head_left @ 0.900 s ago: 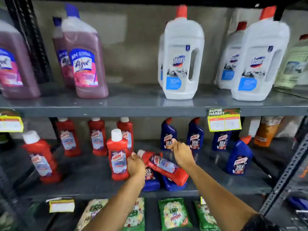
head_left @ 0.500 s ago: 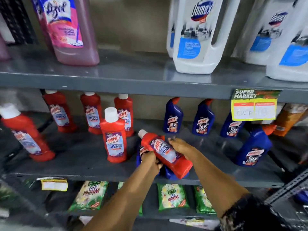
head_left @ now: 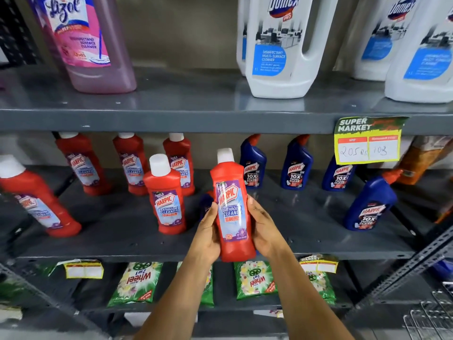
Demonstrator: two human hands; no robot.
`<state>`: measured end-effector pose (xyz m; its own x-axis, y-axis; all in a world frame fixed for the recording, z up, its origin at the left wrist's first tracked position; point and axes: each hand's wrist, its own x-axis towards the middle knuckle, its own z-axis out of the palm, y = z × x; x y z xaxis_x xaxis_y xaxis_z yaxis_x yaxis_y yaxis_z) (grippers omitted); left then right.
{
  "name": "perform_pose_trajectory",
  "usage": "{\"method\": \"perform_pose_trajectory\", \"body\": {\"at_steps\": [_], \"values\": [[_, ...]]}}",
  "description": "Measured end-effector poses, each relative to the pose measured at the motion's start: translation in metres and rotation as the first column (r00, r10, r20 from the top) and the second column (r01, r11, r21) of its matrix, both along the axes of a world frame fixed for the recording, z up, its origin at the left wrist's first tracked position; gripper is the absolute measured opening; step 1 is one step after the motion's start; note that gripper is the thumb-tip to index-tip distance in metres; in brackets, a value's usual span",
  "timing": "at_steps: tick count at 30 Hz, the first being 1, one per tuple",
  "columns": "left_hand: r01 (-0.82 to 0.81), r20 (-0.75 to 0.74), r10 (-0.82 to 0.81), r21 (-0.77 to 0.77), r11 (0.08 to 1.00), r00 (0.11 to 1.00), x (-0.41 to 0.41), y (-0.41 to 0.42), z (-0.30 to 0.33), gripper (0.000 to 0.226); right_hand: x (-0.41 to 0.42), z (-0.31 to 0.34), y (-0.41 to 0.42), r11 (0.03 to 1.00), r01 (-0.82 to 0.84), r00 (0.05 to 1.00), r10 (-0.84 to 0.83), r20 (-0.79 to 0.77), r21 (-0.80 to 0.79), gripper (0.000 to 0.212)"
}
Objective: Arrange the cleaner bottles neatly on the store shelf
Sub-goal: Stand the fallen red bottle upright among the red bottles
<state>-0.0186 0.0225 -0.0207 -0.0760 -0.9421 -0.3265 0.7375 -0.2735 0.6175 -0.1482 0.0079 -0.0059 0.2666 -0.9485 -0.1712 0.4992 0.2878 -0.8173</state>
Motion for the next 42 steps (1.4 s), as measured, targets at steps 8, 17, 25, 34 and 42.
{"method": "perform_pose_trajectory", "body": {"at_steps": [8,17,25,34,42], "values": [[0.027,0.038,-0.024,-0.07,0.997,0.999,0.013,0.023,0.011,0.096,0.011,0.001,0.027,0.998,0.058,0.997,-0.058,0.041,-0.006,0.048],[-0.015,-0.012,0.013,-0.189,0.982,1.0,0.063,0.092,0.023,0.05,0.056,0.01,0.088,0.993,-0.035,0.992,0.049,0.116,-0.115,0.076],[-0.168,0.13,0.207,-0.262,0.95,0.97,0.17,0.117,0.026,0.054,0.163,0.016,0.091,0.987,-0.122,0.985,0.134,0.112,-0.103,0.069],[-0.247,0.263,0.336,-0.321,0.914,0.904,0.26,0.066,0.026,0.061,0.256,0.007,0.034,0.958,-0.119,0.991,0.098,-0.092,-0.259,0.03],[-0.18,0.286,0.277,-0.322,0.929,0.917,0.298,0.012,0.014,0.041,0.297,-0.015,-0.008,0.957,-0.056,0.976,-0.007,-0.217,-0.285,0.041]]}}
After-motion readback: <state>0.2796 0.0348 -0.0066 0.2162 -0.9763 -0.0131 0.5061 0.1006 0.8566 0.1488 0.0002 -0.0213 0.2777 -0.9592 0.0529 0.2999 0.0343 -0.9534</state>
